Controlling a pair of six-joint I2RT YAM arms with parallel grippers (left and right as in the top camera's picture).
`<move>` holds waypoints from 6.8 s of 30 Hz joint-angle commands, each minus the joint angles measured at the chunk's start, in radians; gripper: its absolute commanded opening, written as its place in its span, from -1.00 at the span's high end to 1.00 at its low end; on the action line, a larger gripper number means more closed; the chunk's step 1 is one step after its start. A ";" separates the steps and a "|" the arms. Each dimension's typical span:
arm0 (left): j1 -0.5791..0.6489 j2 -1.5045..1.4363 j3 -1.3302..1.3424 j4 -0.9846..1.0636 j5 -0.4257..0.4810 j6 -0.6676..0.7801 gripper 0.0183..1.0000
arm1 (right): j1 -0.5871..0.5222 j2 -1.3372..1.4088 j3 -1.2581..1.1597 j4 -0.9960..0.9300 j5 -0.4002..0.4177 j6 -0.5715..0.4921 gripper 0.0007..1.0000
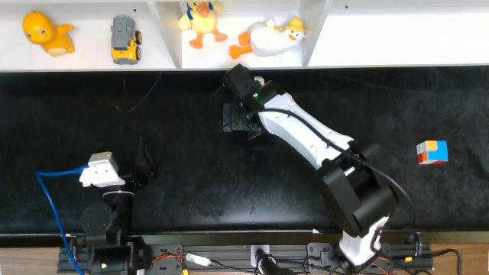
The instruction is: Store Toys
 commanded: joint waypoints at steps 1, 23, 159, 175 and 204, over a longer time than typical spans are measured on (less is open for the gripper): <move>-0.005 -0.012 -0.005 0.001 -0.008 -0.007 -1.00 | -0.007 0.030 0.023 0.005 -0.004 -0.004 -0.63; -0.005 -0.012 -0.005 0.001 -0.008 -0.007 -1.00 | -0.008 0.040 0.023 0.020 -0.014 -0.004 0.91; -0.005 -0.012 -0.005 0.001 -0.008 -0.007 -1.00 | -1.445 -0.404 0.052 -0.437 0.034 0.026 -1.00; -0.005 -0.012 -0.005 0.001 -0.008 -0.007 -1.00 | -1.444 -0.363 -0.306 -0.097 0.048 0.080 -1.00; -0.005 -0.012 -0.005 0.001 -0.008 -0.007 -1.00 | -1.307 -0.281 -0.375 0.102 0.094 0.204 -0.69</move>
